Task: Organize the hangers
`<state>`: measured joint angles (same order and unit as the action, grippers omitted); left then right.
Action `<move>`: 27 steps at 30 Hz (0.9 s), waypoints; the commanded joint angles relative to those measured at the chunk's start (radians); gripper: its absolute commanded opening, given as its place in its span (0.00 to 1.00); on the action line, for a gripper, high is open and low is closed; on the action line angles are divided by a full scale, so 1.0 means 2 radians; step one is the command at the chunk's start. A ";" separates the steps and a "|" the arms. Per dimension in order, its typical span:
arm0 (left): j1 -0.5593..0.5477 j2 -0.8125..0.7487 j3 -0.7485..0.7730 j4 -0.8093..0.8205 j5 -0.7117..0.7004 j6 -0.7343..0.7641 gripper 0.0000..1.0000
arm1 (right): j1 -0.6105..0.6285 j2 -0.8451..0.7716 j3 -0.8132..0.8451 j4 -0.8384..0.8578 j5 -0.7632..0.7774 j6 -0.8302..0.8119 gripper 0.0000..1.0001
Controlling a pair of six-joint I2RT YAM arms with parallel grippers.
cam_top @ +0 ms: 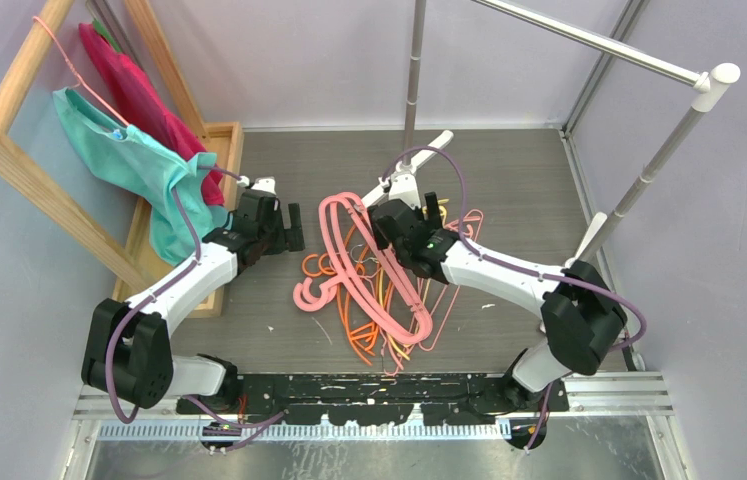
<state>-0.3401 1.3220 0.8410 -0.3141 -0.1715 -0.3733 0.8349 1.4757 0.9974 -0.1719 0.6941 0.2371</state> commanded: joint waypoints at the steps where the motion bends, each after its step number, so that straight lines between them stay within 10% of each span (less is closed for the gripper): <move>1: 0.000 -0.007 0.014 0.007 -0.009 0.006 0.98 | 0.000 -0.068 -0.035 0.060 -0.018 -0.030 1.00; 27: 0.001 0.008 0.005 0.003 -0.041 -0.001 0.98 | 0.176 -0.063 -0.108 -0.005 -0.167 0.000 0.57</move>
<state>-0.3401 1.3415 0.8410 -0.3264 -0.2180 -0.3771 1.1778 1.3285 0.7727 -0.2070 0.3878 0.2119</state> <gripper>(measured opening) 0.980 0.592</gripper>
